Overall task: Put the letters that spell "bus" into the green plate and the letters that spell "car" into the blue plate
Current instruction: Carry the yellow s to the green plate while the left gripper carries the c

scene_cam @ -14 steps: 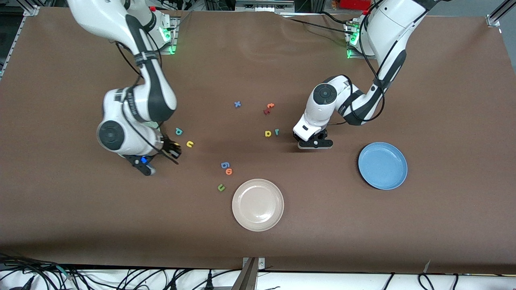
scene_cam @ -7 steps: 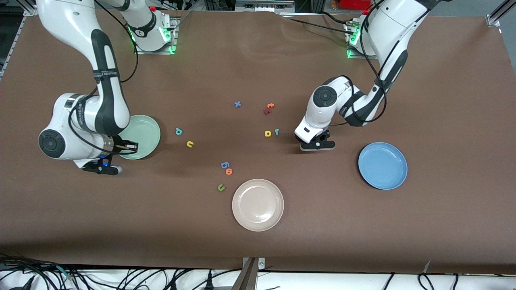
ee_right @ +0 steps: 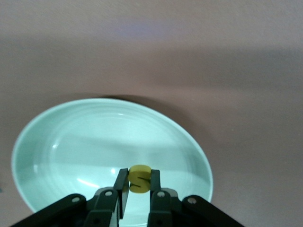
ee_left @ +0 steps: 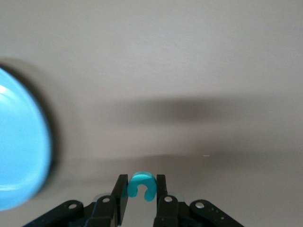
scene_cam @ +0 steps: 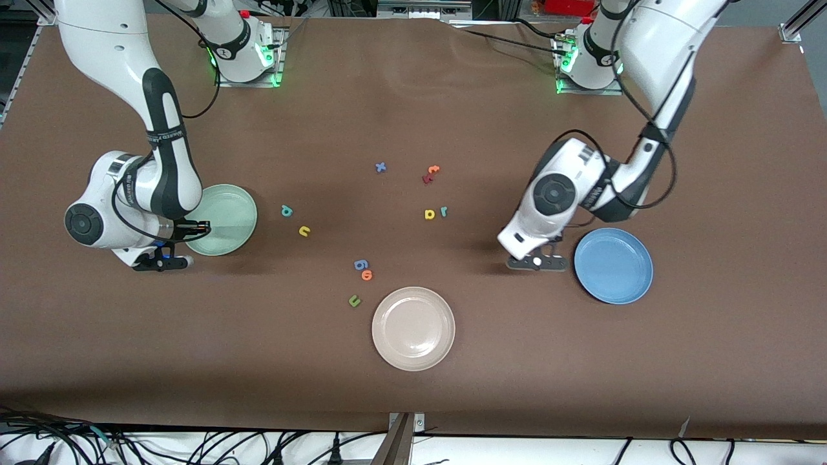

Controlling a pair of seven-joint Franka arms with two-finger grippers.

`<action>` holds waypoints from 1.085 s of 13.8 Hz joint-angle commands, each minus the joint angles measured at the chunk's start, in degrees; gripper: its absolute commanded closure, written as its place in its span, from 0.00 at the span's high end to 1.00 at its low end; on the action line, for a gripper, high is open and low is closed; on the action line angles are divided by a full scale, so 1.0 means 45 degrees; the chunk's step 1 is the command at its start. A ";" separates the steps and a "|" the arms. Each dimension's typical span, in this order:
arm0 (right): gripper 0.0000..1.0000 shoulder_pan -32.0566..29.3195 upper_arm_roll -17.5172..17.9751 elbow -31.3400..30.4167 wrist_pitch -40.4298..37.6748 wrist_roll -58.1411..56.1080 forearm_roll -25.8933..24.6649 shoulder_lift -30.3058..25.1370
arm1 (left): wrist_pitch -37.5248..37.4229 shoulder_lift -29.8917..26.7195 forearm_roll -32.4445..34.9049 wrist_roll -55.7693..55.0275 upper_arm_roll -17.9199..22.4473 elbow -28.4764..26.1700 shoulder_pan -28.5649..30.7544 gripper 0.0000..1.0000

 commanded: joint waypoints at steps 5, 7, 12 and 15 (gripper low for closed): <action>0.94 -0.0063 -0.0001 -0.0483 0.0147 -0.0190 -0.0005 -0.0143 | -0.0869 0.0033 -0.0576 0.6135 -0.0052 0.0381 0.2762 0.06; 0.99 0.0053 -0.0001 -0.0385 -0.0144 0.0412 -0.0005 -0.0377 | -0.0752 0.0538 -0.0459 0.7271 0.0007 0.0400 0.3543 0.06; 0.99 0.1496 0.0155 -0.0112 -0.0713 0.4512 0.0014 -0.1003 | -0.0771 0.0815 -0.0555 0.7374 0.0026 0.0889 0.3723 0.06; 0.99 0.2571 0.0175 0.0122 -0.0654 0.7223 0.0112 -0.1003 | -0.0771 0.0892 -0.0439 0.7529 0.0026 0.0889 0.3723 0.66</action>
